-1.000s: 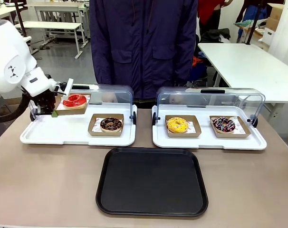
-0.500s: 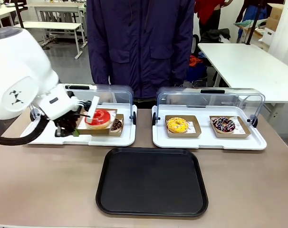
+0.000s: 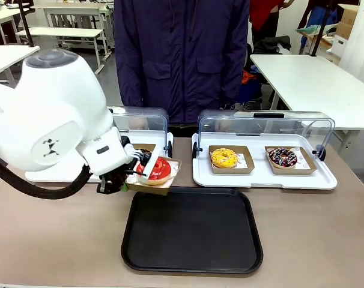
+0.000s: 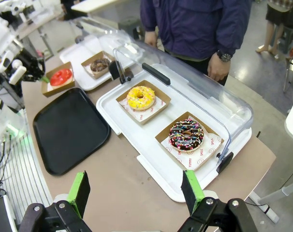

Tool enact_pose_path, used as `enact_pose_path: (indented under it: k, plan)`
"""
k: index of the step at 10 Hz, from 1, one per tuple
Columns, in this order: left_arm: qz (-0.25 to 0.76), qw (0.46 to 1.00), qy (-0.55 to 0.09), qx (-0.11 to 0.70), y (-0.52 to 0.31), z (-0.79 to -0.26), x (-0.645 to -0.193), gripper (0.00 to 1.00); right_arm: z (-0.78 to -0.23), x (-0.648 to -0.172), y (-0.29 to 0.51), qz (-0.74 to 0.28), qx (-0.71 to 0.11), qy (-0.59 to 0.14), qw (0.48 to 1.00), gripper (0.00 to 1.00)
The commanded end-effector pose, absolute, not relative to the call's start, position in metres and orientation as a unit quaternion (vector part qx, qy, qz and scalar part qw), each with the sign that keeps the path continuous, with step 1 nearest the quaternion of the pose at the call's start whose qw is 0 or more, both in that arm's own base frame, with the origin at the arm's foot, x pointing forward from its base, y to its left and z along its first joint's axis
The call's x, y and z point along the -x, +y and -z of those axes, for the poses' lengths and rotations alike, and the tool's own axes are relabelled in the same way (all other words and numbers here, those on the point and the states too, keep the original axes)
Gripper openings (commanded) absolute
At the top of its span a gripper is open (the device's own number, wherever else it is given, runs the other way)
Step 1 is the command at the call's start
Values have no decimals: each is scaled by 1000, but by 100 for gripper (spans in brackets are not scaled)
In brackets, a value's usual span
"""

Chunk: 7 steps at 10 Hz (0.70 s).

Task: Move the first donut from the left to the tray.
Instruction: Pick up the Paper togo box containing the Donut indicated by the person and place it on the Handle tray.

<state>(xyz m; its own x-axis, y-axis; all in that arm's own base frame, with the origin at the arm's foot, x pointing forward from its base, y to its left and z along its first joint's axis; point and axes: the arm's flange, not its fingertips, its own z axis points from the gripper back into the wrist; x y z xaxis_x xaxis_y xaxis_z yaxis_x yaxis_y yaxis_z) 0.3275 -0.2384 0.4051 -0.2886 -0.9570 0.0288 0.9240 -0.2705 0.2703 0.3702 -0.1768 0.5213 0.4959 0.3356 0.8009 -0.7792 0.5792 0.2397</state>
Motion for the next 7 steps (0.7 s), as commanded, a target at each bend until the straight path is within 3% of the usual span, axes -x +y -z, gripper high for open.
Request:
enact_pose_path:
  k: [1, 4, 5, 7]
  plan:
    - [786, 601, -127, -66, -233, -412, -330, 2, -522, -373, -177, -351, -306, -380, 799, 100]
    - [792, 595, -118, -69, -236, -405, -330, 2, -522, -373, -177, -351, -306, -380, 799, 100]
    - [788, 590, -159, -71, -261, -406, -317, 2, -522, -373, -177, -351, -306, -380, 799, 100]
    - [782, 591, -174, -90, -296, -409, -298, 2, -522, -373, -177, -351, -306, -380, 799, 100]
